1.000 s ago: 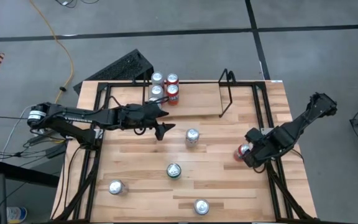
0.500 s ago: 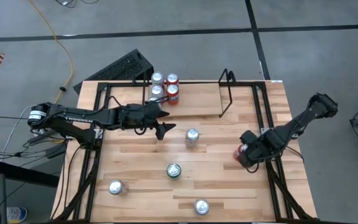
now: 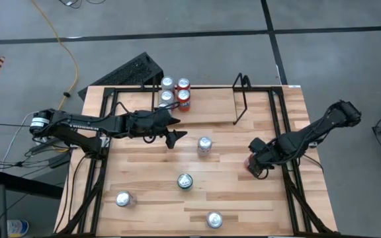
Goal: Place canned beverage on shelf
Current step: Put the red soda can on the shelf aligned with the other red soda cans
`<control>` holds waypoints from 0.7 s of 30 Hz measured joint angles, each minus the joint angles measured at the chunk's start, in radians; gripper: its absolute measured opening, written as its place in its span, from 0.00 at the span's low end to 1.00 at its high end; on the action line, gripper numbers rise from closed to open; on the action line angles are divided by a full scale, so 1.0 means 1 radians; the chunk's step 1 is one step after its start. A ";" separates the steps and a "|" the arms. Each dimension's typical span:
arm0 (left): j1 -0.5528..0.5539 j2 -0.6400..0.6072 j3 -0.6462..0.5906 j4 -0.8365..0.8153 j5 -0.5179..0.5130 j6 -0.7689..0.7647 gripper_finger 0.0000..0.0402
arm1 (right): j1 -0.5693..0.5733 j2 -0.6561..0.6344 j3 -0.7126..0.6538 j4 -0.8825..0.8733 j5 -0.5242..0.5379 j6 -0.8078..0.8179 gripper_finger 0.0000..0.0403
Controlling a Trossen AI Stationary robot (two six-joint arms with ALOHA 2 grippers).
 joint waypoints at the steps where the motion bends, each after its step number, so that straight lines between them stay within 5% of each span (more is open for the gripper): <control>1: 0.000 0.000 0.000 0.000 0.000 0.000 0.84 | -0.006 0.000 -0.015 0.031 -0.008 -0.007 0.82; 10: 0.000 0.000 0.000 0.000 0.000 0.000 0.84 | -0.041 0.001 -0.098 0.248 -0.025 -0.056 0.82; 21: 0.000 -0.001 0.000 -0.003 0.000 0.025 0.84 | -0.151 0.001 -0.100 0.306 -0.026 -0.253 0.80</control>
